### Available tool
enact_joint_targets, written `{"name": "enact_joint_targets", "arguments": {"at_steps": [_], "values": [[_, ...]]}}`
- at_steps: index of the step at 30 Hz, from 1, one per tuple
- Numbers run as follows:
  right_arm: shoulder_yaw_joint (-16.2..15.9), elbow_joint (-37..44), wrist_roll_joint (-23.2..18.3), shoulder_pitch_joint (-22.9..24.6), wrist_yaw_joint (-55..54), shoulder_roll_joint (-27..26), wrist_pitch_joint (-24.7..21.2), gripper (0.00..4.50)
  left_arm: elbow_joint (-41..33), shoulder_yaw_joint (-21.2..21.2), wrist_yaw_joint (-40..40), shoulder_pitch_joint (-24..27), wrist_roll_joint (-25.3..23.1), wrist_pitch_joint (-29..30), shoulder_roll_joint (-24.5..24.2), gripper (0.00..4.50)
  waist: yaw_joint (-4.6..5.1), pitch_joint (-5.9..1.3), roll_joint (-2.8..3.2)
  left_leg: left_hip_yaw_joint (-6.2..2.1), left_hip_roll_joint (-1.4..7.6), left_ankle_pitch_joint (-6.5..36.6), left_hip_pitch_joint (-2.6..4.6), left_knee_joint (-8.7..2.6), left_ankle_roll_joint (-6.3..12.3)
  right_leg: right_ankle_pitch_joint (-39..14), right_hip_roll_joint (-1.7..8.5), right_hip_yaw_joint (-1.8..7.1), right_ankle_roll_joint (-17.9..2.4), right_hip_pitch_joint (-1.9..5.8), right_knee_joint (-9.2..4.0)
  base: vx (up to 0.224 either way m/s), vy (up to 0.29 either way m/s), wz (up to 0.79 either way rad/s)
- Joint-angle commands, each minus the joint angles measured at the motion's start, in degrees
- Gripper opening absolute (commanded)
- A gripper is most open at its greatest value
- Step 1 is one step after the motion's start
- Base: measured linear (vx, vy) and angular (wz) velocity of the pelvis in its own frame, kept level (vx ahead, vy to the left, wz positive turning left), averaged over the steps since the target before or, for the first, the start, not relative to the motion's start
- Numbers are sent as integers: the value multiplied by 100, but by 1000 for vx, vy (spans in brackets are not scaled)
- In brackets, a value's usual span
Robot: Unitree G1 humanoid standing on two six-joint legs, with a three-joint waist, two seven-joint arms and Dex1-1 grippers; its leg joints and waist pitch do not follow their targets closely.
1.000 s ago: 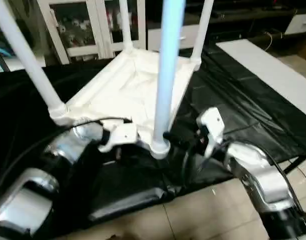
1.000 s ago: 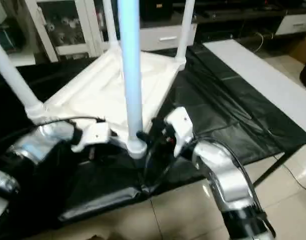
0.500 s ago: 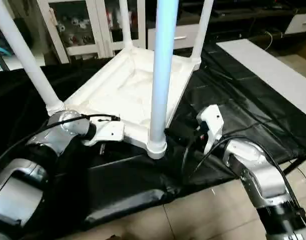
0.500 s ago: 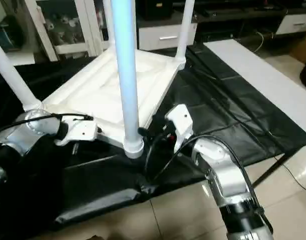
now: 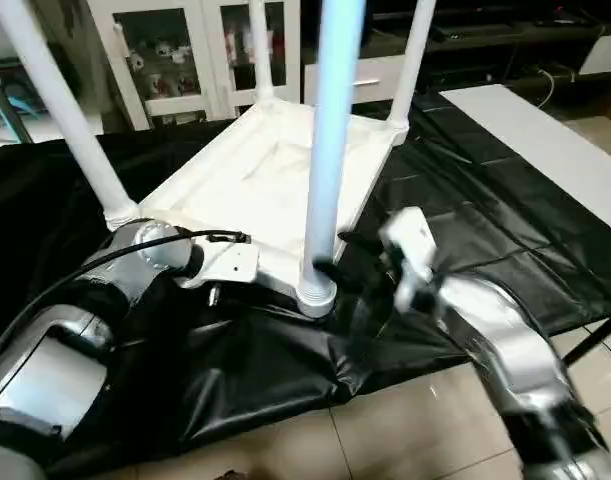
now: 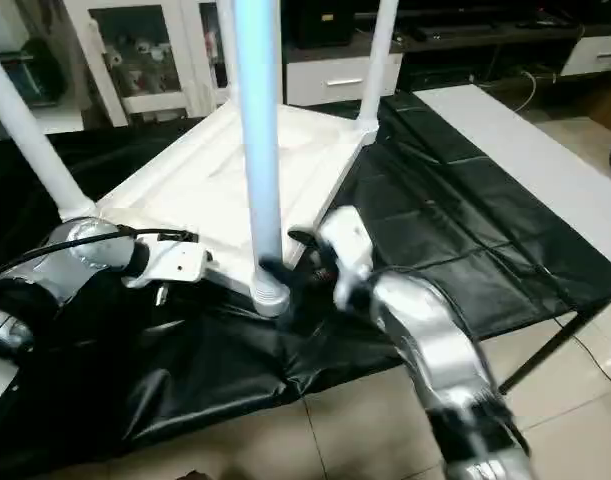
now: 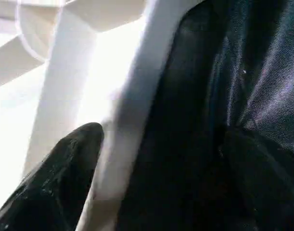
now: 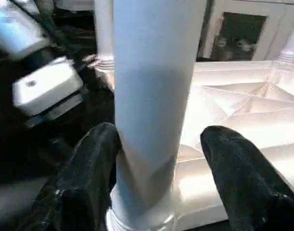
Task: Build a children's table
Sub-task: Rotate table base
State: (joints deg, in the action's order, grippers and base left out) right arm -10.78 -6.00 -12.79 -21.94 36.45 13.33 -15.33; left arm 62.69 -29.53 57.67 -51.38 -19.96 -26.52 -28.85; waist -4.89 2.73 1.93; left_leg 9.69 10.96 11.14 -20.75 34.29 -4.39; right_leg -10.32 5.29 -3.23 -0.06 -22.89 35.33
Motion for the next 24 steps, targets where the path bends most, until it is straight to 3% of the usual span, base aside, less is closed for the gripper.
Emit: {"name": "enact_joint_targets", "arguments": {"at_steps": [1,5,7,8,10,11,13,18,19,24], "values": [[61,-278,141,-163,-313,-40,71,309,171,-140,197,60,-136,-30,9,443,14,-367,34,-60,162,1646,69,-483,-266,-1254,304,229,-1202,236,-420,0,0,0],[98,-775,5,-501,-275,-336,133,309,142,-192,496,56,-176,-69,-30,443,51,-373,46,-62,172,1623,64,-487,-252,-1030,309,229,-1291,238,-403,0,0,0],[60,-904,52,-629,-191,-371,190,309,135,-184,618,37,-176,-73,-58,443,45,-392,30,-54,177,1389,54,-475,-202,-656,303,226,-1372,257,-353,0,0,0],[57,-900,-8,-677,-70,-394,163,309,134,-177,673,27,-187,-93,-84,443,41,-398,-38,-37,181,1261,55,-466,-148,-447,298,222,-1409,262,-345,0,0,0],[48,-819,-135,-691,140,-410,71,309,156,-186,716,22,-220,-139,-116,443,24,-411,5,-36,178,1002,38,-445,-68,-106,300,216,-1453,277,-295,0,0,0],[-22,-731,-163,-665,281,-402,54,309,145,-207,778,42,-240,-169,-145,443,28,-413,-25,-27,172,930,34,-434,-12,35,299,215,-1486,287,-286,0,0,0],[-16,-846,-74,-708,146,-430,71,309,113,-198,839,67,-228,-181,-164,443,18,-415,4,-22,170,866,38,-428,29,54,314,216,-1501,291,-281,0,0,0],[189,-1085,-21,-818,-123,-421,74,309,-72,-139,1008,175,-156,-175,-268,443,47,-383,-2,-18,184,1206,53,-464,-105,-528,320,228,-1438,271,-336,0,0,0],[229,-1066,-39,-820,-112,-382,75,309,-137,-138,1080,217,-144,-169,-320,443,48,-384,29,-26,187,1213,53,-468,-122,-536,322,227,-1429,271,-330,0,0,0],[435,-872,-151,-795,170,-48,39,309,-620,-120,1500,543,-50,-69,-665,443,125,-382,33,-26,180,1234,38,-470,-123,-355,302,223,-1470,281,-324,0,0,0]]}}
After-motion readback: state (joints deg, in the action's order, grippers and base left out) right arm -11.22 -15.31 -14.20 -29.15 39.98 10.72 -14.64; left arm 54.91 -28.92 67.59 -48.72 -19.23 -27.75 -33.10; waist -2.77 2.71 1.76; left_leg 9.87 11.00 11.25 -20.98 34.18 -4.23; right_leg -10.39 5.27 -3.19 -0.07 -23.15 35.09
